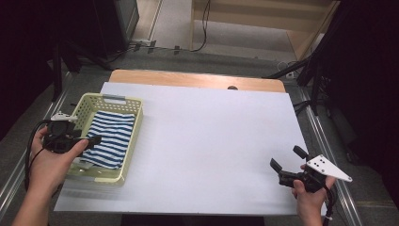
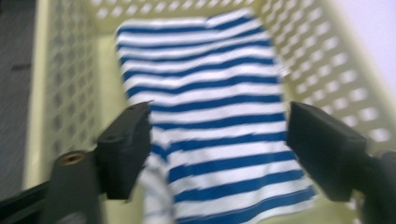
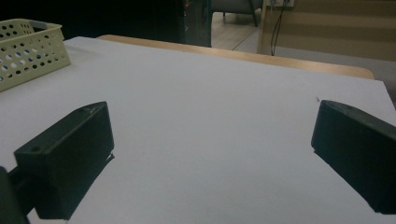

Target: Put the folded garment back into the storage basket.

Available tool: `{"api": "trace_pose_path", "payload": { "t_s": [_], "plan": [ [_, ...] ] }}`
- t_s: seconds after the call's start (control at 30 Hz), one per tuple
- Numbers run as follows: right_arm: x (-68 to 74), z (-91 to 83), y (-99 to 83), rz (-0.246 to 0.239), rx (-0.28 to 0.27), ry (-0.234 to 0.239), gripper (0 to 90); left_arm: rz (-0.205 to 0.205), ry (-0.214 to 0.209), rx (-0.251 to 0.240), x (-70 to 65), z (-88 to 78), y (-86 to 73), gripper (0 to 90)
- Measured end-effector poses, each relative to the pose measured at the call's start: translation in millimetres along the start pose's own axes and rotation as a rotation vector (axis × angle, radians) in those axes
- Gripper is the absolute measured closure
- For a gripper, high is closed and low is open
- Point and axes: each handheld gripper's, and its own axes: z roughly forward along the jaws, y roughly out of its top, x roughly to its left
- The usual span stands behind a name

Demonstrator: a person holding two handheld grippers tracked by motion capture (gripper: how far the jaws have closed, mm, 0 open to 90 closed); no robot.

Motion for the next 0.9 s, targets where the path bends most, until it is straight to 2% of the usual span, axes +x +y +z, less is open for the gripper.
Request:
{"api": "trace_pose_path", "payload": {
  "t_s": [0.03,0.1,0.2,0.27,0.33,0.9],
  "plan": [
    [-0.7,-0.3,-0.1,0.000,-0.001,-0.002,0.0,0.009,-0.023,-0.025,-2.5,-1.8,0.3,9.8],
    [-1.5,-0.6,0.0,-0.001,-0.001,-0.002,0.0,0.005,-0.068,-0.084,-7.9,-5.5,0.8,9.0],
    [-2.1,-1.2,0.3,-0.001,-0.003,-0.005,0.0,0.003,-0.096,-0.154,-17.4,-9.0,1.8,9.0],
    [-1.8,-1.8,0.7,-0.007,-0.004,-0.007,0.0,0.022,-0.082,-0.184,-23.9,-9.7,2.1,8.7],
    [-1.6,-2.5,1.2,-0.011,-0.003,-0.009,0.0,0.043,-0.116,-0.214,-30.5,-9.3,1.9,0.9],
    [-5.3,-8.1,3.8,0.002,-0.010,-0.018,0.0,0.093,-0.232,-0.387,-87.3,-6.8,-2.6,0.0]
  ]
}}
